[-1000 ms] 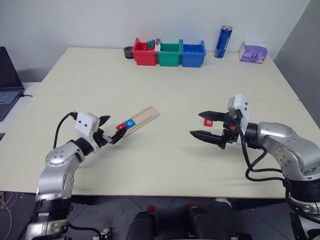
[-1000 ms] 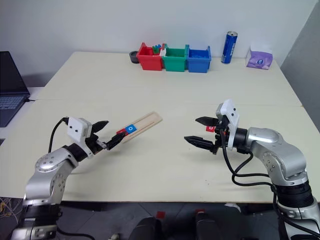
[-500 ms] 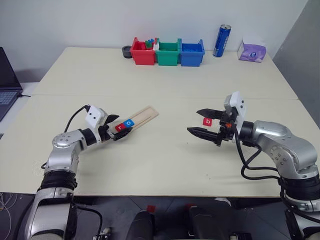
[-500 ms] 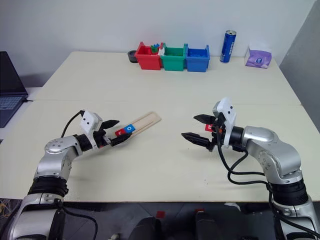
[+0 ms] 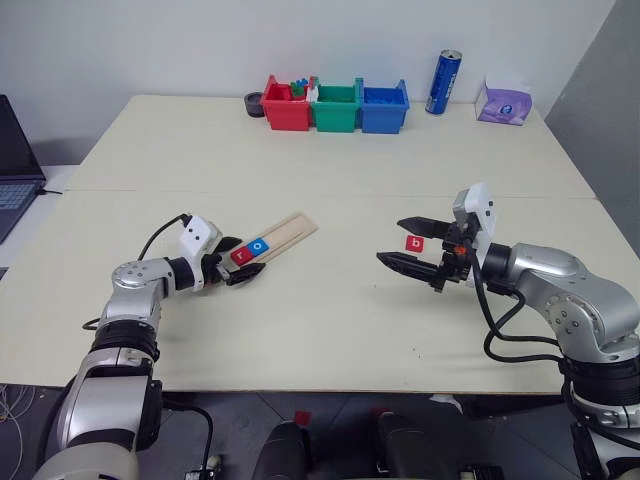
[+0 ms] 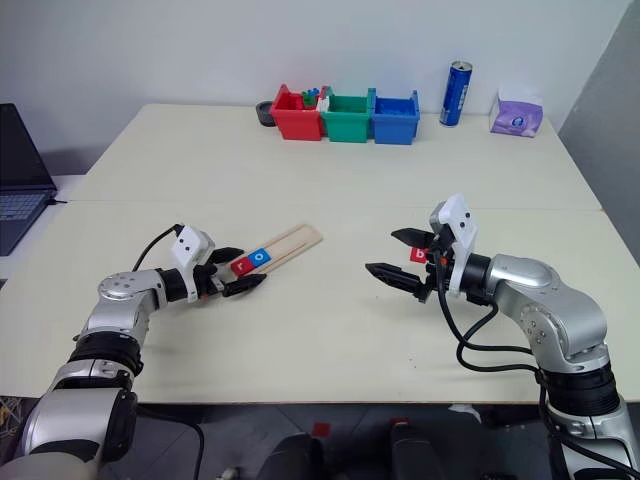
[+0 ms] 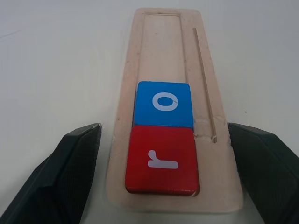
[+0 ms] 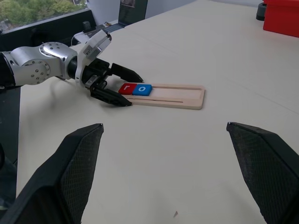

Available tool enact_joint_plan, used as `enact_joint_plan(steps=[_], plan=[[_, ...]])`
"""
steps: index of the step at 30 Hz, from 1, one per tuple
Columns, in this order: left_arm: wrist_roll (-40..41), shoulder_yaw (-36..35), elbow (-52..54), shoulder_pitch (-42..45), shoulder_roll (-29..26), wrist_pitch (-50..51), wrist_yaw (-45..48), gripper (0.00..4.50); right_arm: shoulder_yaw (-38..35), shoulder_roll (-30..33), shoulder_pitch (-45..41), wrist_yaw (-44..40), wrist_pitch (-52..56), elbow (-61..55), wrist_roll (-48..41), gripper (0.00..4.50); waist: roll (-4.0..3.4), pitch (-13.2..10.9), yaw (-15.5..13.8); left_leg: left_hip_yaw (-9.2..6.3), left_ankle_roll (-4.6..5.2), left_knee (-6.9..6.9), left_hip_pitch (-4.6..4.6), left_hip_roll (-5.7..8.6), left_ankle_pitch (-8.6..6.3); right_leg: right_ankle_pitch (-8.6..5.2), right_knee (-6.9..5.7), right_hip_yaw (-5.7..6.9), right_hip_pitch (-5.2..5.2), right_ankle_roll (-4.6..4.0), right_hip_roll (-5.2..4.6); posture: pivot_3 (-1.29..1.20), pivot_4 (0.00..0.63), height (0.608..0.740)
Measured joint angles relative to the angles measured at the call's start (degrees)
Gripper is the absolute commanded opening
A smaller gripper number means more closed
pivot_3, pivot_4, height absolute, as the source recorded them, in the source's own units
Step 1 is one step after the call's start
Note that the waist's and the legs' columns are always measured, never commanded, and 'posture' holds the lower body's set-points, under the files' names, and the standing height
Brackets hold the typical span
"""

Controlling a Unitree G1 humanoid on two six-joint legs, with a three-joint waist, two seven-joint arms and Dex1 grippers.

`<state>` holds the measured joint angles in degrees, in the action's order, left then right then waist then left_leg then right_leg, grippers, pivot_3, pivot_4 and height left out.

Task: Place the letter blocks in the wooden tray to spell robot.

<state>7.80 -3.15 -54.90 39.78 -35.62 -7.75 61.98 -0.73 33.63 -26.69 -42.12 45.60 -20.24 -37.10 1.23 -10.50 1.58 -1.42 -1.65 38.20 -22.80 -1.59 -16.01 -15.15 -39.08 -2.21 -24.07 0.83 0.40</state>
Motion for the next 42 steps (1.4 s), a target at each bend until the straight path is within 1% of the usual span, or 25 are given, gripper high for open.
enact_joint_plan(steps=[3, 6, 8, 9, 19, 20, 21, 25, 26, 29, 31, 37, 42], plan=[[-0.16, 0.0, -1.21, 0.52, 0.09, -0.71, 0.07, 4.5, -0.01, 0.0, 0.0, 0.28, -0.01, 0.0, 0.0, 4.49, 0.0, 0.01, 0.01, -0.01, 0.0, 0.02, 0.01, 0.0, 0.0, 0.0, -0.04, 0.0, 0.01, 0.0, 0.0, 0.0, 0.15, 0.74], [-0.2, 0.0, -1.83, 0.7, 0.17, -1.44, 0.08, 3.97, -0.02, 0.0, 0.0, 0.55, -0.02, 0.01, 0.0, 4.5, 0.0, 0.01, 0.01, -0.01, 0.0, 0.04, 0.02, 0.0, 0.0, 0.01, -0.06, 0.01, 0.01, 0.0, 0.0, 0.0, 0.15, 0.74], [-0.2, -0.02, -1.99, 0.8, 0.26, -1.48, 0.17, 3.44, -0.02, 0.0, 0.0, 0.55, -0.03, 0.01, 0.01, 4.5, 0.0, 0.01, 0.02, -0.01, 0.0, 0.05, 0.02, 0.0, 0.0, 0.01, -0.06, 0.0, 0.01, 0.0, 0.0, 0.0, 0.15, 0.74], [-0.2, -0.03, -2.0, 0.81, 0.27, -1.51, 0.23, 3.4, -0.02, 0.0, 0.0, 0.55, -0.05, 0.04, 0.01, 4.5, 0.0, 0.01, 0.02, -0.01, 0.0, 0.05, 0.01, 0.0, 0.0, 0.01, -0.06, 0.0, 0.01, 0.0, 0.0, 0.0, 0.15, 0.74], [-0.45, 0.23, -0.9, 0.2, 0.72, -2.62, 1.17, 3.4, -0.02, 0.0, -0.25, 0.56, -0.09, 0.23, 0.01, 4.5, 0.0, 0.01, 0.0, -0.01, 0.0, 0.06, 0.0, 0.0, 0.0, 0.01, -0.05, 0.0, 0.01, -0.01, 0.0, 0.0, 0.15, 0.74], [-0.36, 0.57, 0.88, -0.6, 0.98, -2.53, 2.01, 3.4, -0.01, 0.01, -0.26, 0.53, -0.11, 0.22, 0.01, 4.5, 0.0, 0.01, -0.02, -0.01, 0.0, 0.06, -0.02, 0.0, 0.0, 0.01, -0.03, 0.0, 0.0, -0.01, 0.0, 0.0, 0.15, 0.74], [-0.02, 1.77, 5.68, -2.96, 1.46, -2.4, 4.73, 3.4, -0.08, 0.28, -0.17, 0.39, -0.2, 0.2, 0.02, 4.5, -0.01, 0.02, -0.02, 0.01, 0.0, 0.04, -0.02, -0.03, 0.0, 0.01, -0.01, -0.04, 0.01, 0.0, -0.03, 0.0, 0.15, 0.74], [1.2, 7.13, 19.46, -8.33, 4.12, -0.99, 12.7, 3.4, -0.15, 0.96, 0.29, -0.34, -0.36, 0.08, 0.03, 4.5, -0.03, 0.02, -0.24, 0.01, -0.01, 0.06, -0.08, -0.04, 0.01, 0.0, 0.02, -0.04, 0.0, 0.01, -0.17, 0.0, 0.15, 0.74], [1.22, 8.49, 21.99, -9.21, 4.3, -0.62, 14.35, 3.4, -0.15, 1.24, 0.64, -0.43, -0.37, 0.07, 0.03, 4.5, -0.03, 0.02, -0.23, 0.02, -0.01, 0.06, -0.07, -0.03, 0.01, 0.0, 0.02, -0.05, 0.01, 0.01, -0.17, 0.0, 0.15, 0.74], [1.2, 10.62, 25.0, -9.71, 4.41, -0.15, 16.99, 3.4, -0.15, 1.41, 0.85, -0.6, -0.46, 0.07, 0.04, 4.5, -0.03, 0.02, -0.07, 0.0, 0.0, 0.11, -0.05, 0.02, 0.01, 0.01, -0.04, -0.03, 0.0, 0.0, -0.05, 0.0, 0.15, 0.74], [0.79, 11.76, 24.31, -8.52, 4.81, -1.06, 18.18, 3.4, -0.15, 1.45, 0.88, -0.62, -0.75, 0.07, 0.07, 4.5, -0.03, 0.02, -0.06, -0.03, 0.0, 0.15, -0.03, -0.01, 0.01, 0.02, -0.08, -0.01, 0.01, -0.02, 0.04, 0.0, 0.15, 0.74], [-1.5, 12.91, 13.86, -2.52, 6.15, -7.68, 19.18, 3.4, -0.19, 1.46, 1.52, -0.37, -1.23, -0.04, 0.07, 4.5, -0.02, 0.02, 0.0, 0.0, 0.02, 0.22, -0.04, -0.03, 0.0, 0.02, -0.12, -0.03, 0.01, -0.02, 0.11, 0.0, 0.15, 0.74], [-1.54, 12.89, 10.03, -0.97, 6.78, -10.89, 20.33, 3.4, -0.21, 1.43, 2.72, 0.03, -1.25, -1.05, 0.05, 4.5, -0.02, 0.03, 0.04, -0.01, 0.02, 0.26, -0.04, -0.02, 0.0, 0.03, -0.14, -0.03, 0.02, -0.02, 0.1, 0.0, 0.15, 0.74]])
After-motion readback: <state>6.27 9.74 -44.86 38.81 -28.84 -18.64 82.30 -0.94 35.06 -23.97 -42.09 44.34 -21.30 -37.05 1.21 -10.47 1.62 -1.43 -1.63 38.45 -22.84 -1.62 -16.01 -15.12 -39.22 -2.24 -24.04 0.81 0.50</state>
